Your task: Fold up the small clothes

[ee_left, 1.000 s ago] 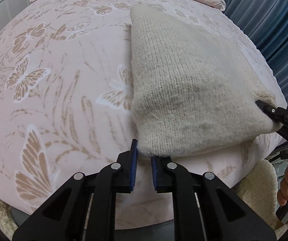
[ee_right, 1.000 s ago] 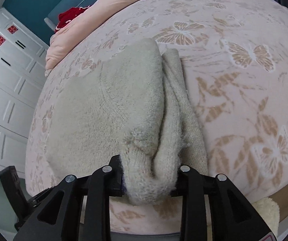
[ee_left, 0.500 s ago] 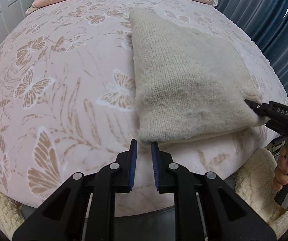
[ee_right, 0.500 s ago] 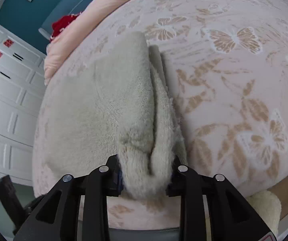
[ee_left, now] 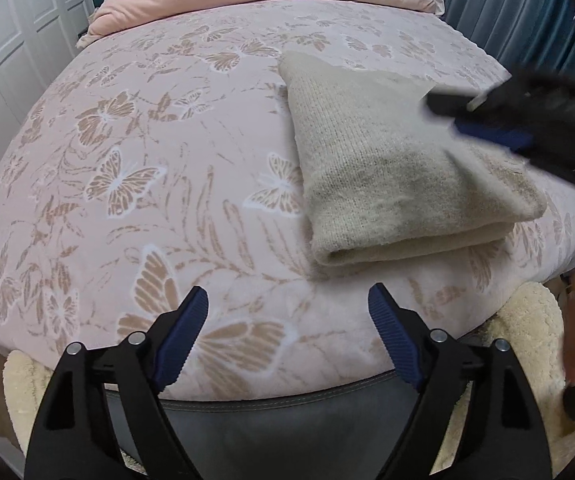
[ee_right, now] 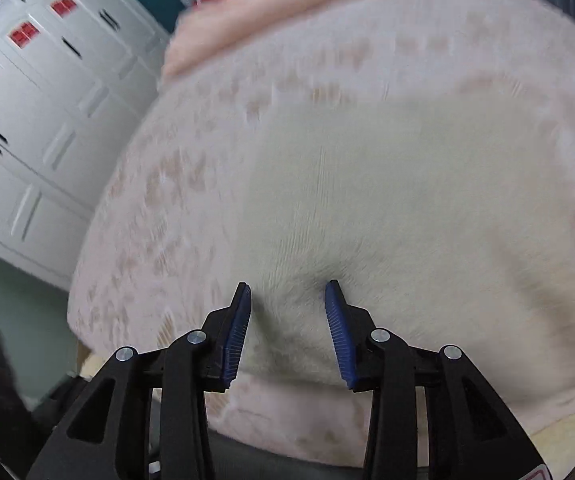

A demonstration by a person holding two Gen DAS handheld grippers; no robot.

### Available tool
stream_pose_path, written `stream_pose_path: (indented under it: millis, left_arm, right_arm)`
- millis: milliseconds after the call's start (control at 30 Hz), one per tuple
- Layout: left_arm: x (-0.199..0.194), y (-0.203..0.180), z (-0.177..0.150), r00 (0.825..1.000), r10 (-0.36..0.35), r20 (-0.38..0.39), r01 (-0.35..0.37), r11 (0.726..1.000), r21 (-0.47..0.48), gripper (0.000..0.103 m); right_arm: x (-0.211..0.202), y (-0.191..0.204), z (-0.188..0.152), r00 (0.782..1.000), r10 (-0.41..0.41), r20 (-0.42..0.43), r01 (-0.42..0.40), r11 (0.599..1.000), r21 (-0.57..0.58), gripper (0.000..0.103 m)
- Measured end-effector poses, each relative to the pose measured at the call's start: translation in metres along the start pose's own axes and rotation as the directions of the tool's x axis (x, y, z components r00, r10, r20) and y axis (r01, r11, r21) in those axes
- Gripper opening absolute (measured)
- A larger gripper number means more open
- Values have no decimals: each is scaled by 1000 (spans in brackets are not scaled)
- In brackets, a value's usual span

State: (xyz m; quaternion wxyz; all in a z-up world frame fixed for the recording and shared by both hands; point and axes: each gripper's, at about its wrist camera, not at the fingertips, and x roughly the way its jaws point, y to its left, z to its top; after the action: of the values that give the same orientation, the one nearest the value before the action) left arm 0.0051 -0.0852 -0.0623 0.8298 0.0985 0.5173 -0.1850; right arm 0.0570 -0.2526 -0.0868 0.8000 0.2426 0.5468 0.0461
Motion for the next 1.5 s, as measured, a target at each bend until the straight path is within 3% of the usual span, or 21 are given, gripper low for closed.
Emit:
stream_pose_path:
  millis: [33, 67, 267, 333, 367, 400, 500, 533, 633, 733, 833, 933, 1000, 1033, 1100, 1200, 1267, 1300, 1367, 1433, 1500]
  left_arm:
    - [-2, 2, -1, 1000, 14, 0, -14, 1000, 4, 84]
    - [-4, 3, -1, 1000, 27, -1, -27, 1000, 8, 84]
    - [-5, 14, -6, 999, 45, -15, -45, 999, -6, 85]
    - [-3, 14, -5, 999, 39, -20, -39, 999, -9, 85]
    - [-3, 13, -6, 999, 40, -17, -40, 999, -4, 85]
    - [-4, 11, -6, 999, 43, -13, -43, 999, 1, 85]
    - [-5, 8, -7, 999, 40, -13, -40, 999, 8, 85]
    - [-5, 8, -8, 999, 43, -13, -43, 999, 10, 86]
    - [-4, 9, -8, 999, 35, -24, -35, 999, -1, 88]
    - [-5, 9, -2, 1000, 0, -23, -1, 1000, -25, 88]
    - [-5, 2, 13, 999, -32, 5, 32, 998, -46, 89]
    - [3, -9, 37, 994, -110, 18, 111, 991, -79, 90]
    - [11, -18, 52, 993, -119, 14, 120, 988, -102, 90]
    - [14, -21, 58, 994, -110, 11, 110, 988, -106, 90]
    - [19, -28, 66, 997, -83, 2, 83, 992, -97, 90]
    - [20, -34, 73, 998, -59, 11, 60, 995, -74, 90]
    - [26, -37, 73, 999, -32, 9, 33, 998, -58, 92]
    - [31, -37, 73, 1000, -22, 3, 22, 998, -51, 92]
    - [47, -39, 71, 1000, 15, -27, -15, 999, -30, 92]
    - [64, -41, 68, 997, 28, -68, -29, 999, -15, 92]
    - [70, -40, 63, 996, 38, -83, -38, 999, -6, 92]
  right_arm:
    - [25, -3, -7, 999, -16, -46, 16, 1000, 10, 37]
    - [23, 2, -10, 1000, -20, -16, 20, 1000, 9, 37]
    - [-47, 19, -2, 984, -66, 165, 66, 998, 5, 36]
    - [-29, 6, -3, 985, -126, 115, 126, 992, 12, 36]
    - [-7, -7, -4, 986, -163, 37, 163, 987, 10, 34]
    - [5, -14, -6, 987, -160, 13, 160, 987, 12, 34]
    - [-28, -12, -8, 990, -106, 88, 102, 993, 52, 34]
    - [-45, -13, -9, 987, -83, 138, 73, 994, 79, 39]
    - [-92, -31, -20, 952, -138, 275, 107, 986, 125, 43]
    - [-117, -71, -32, 917, -268, 297, 210, 954, 212, 51]
    - [-116, -118, -37, 940, -247, 237, 161, 931, 328, 57]
    - [-100, -133, -32, 960, -190, 206, 111, 932, 344, 62]
    - [-87, -124, -22, 968, -159, 192, 98, 951, 292, 48]
    - [-84, -118, -15, 974, -147, 174, 96, 959, 267, 22]
    - [-103, -98, -7, 965, -88, 246, 33, 976, 216, 21]
    - [-150, -80, -3, 917, 4, 398, -67, 987, 145, 20]
    - [-146, -90, -5, 915, -12, 402, -50, 989, 142, 20]
    - [-125, -104, -7, 934, -82, 347, 26, 986, 162, 20]
    - [-66, -141, -12, 971, -198, 134, 166, 961, 219, 24]
    - [-68, -160, -24, 978, -102, 182, 40, 947, 320, 28]
    - [-93, -154, -22, 966, -109, 233, 24, 941, 339, 31]
